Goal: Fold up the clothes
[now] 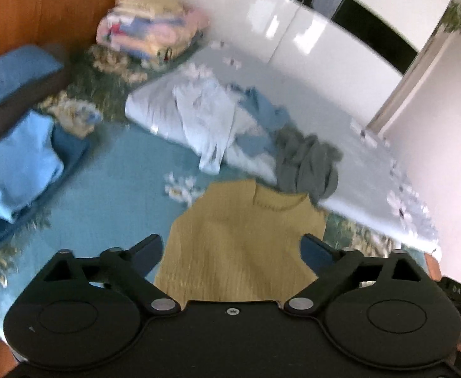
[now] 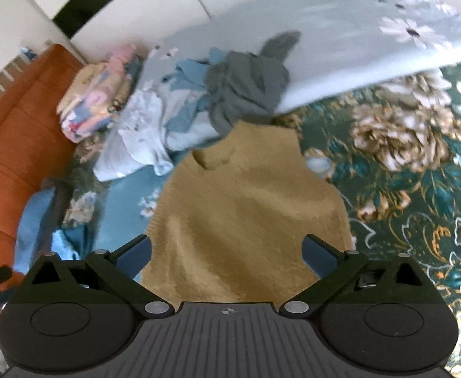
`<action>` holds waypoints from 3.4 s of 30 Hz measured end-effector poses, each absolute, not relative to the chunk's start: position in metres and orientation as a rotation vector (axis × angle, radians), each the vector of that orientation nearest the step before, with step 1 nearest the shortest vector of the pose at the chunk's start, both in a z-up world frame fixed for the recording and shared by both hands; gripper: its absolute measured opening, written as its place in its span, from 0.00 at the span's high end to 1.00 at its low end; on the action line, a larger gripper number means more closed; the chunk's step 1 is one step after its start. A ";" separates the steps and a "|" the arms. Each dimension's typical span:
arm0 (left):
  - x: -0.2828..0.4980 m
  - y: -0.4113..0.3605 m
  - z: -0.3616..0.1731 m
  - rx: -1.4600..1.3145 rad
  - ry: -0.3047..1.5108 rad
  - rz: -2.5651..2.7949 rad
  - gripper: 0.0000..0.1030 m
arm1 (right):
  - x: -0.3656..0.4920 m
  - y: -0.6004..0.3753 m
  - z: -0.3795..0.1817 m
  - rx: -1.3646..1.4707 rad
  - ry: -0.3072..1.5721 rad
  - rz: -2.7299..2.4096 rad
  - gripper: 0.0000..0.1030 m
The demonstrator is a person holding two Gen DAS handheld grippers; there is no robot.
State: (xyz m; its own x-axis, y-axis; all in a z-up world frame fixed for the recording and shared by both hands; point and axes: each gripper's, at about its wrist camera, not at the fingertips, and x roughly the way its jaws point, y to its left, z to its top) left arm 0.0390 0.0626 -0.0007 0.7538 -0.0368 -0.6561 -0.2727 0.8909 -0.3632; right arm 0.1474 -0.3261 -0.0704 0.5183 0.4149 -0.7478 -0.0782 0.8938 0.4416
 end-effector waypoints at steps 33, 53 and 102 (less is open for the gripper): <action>-0.017 0.081 0.002 -0.360 0.430 -0.094 0.02 | 0.040 -0.300 0.004 0.260 0.740 0.175 0.00; 0.116 0.026 -0.054 -0.260 0.706 0.080 0.02 | 0.159 -0.361 -0.098 0.327 0.938 0.153 0.10; 0.489 0.010 -0.252 0.408 1.186 -0.502 0.10 | 0.523 -0.264 -0.270 -0.292 1.171 0.925 0.42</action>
